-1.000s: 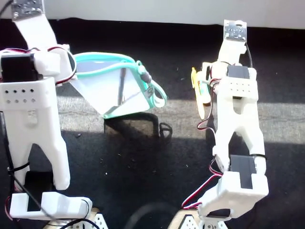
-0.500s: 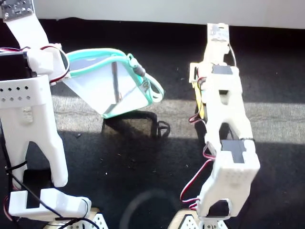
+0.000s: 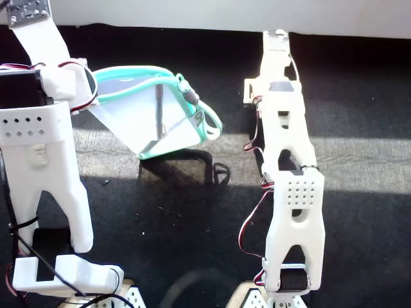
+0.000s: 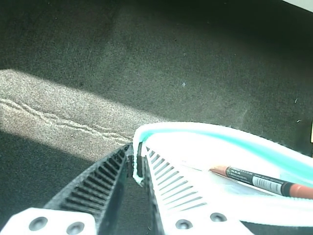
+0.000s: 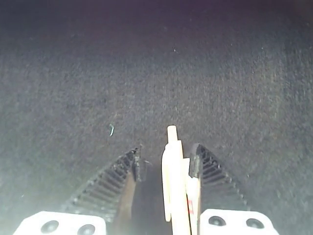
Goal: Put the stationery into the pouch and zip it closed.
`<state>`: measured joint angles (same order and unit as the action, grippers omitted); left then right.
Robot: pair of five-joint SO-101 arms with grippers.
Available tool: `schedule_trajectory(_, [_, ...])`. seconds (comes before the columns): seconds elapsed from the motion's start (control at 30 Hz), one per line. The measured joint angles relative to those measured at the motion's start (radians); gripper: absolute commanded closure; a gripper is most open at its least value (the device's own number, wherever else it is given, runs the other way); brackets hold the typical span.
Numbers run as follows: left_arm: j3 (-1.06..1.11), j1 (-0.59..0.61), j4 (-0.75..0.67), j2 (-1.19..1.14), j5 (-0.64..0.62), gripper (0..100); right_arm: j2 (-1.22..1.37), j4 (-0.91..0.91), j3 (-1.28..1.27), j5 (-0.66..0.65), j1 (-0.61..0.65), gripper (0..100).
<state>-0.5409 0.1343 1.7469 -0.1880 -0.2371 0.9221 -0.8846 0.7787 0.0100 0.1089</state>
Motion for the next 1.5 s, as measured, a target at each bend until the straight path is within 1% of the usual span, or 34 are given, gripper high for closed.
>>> schedule_trajectory(0.1, [0.000, -0.015, -0.002, 0.000, 0.000, 99, 0.104, 0.000, 0.112, -0.017, 0.000, 86.1])
schedule_trajectory(0.2, [0.000, -0.018, -0.002, 0.000, 0.000, 99, 0.196, 0.000, 0.186, -0.083, -0.002, 92.6])
schedule_trajectory(0.27, [0.000, -0.018, -0.002, 0.000, 0.000, 99, 0.235, -0.020, 0.235, -0.117, -0.005, 94.7])
schedule_trajectory(0.4, [0.000, -0.020, -0.002, 0.000, 0.000, 99, 0.267, -0.124, 0.321, -0.164, -0.006, 94.7])
schedule_trajectory(0.53, [0.000, -0.020, -0.002, 0.000, 0.000, 99, 0.269, -0.253, 0.379, -0.173, -0.005, 94.6])
schedule_trajectory(0.6, [0.000, -0.020, -0.002, 0.000, 0.000, 99, 0.269, -0.331, 0.413, -0.173, -0.003, 93.0])
schedule_trajectory(0.7, [0.000, -0.020, -0.002, 0.000, 0.000, 99, 0.275, -0.448, 0.453, -0.176, 0.003, 84.1])
schedule_trajectory(0.73, [0.000, -0.020, -0.002, 0.000, 0.000, 99, 0.278, -0.480, 0.465, -0.178, 0.006, 82.1])
schedule_trajectory(0.77, [0.000, -0.020, -0.002, 0.000, 0.000, 99, 0.278, -0.505, 0.471, -0.178, 0.012, 82.1])
schedule_trajectory(1.0, [0.000, -0.020, -0.002, 0.000, 0.000, 99, 0.278, -0.589, 0.485, -0.180, 0.026, 86.5])
schedule_trajectory(1.1, [0.000, -0.020, -0.002, 0.000, 0.000, 99, 0.278, -0.601, 0.485, -0.180, 0.023, 91.2])
schedule_trajectory(1.17, [0.000, -0.020, -0.002, 0.000, 0.000, 99, 0.278, -0.620, 0.489, -0.181, 0.018, 98.6])
schedule_trajectory(1.2, [0.000, -0.020, -0.002, 0.000, 0.000, 99, 0.278, -0.634, 0.489, -0.190, 0.017, 99.7])
schedule_trajectory(1.23, [0.000, -0.020, -0.002, 0.000, 0.000, 99, 0.278, -0.646, 0.493, -0.203, 0.017, 98.5])
schedule_trajectory(1.33, [0.000, -0.020, -0.002, 0.000, 0.000, 99, 0.278, -0.669, 0.494, -0.216, 0.017, 99.4])
schedule_trajectory(1.5, [0.000, -0.020, -0.002, 0.000, 0.000, 99, 0.287, -0.723, 0.611, -0.218, 0.020, 99.4])
